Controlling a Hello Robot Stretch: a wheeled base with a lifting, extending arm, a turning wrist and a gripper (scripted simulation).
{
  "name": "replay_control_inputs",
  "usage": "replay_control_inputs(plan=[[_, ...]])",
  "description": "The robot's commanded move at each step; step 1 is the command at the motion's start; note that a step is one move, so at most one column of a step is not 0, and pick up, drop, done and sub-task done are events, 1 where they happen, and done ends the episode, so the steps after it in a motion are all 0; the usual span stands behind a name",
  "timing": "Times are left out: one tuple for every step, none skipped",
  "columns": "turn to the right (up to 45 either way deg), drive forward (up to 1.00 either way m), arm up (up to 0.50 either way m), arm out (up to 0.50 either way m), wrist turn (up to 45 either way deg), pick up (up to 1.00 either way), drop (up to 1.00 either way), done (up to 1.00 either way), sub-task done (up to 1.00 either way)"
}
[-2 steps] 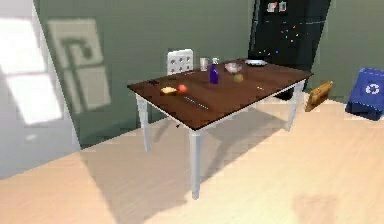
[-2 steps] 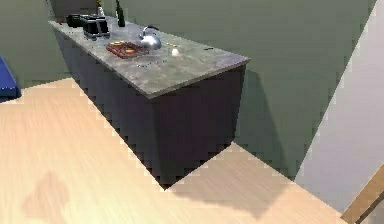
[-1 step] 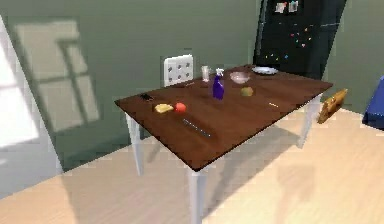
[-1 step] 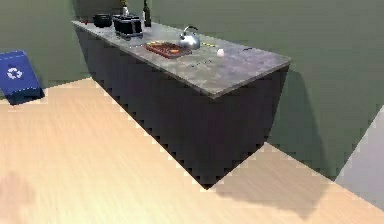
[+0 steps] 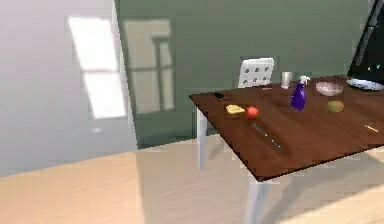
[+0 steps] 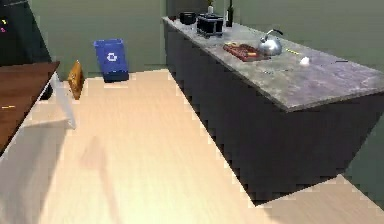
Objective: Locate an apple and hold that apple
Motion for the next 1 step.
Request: replay_control_inputs(plan=[[0.0, 0.35, 0.0, 0.0, 0.0, 0.0, 0.0, 0.0, 0.0]])
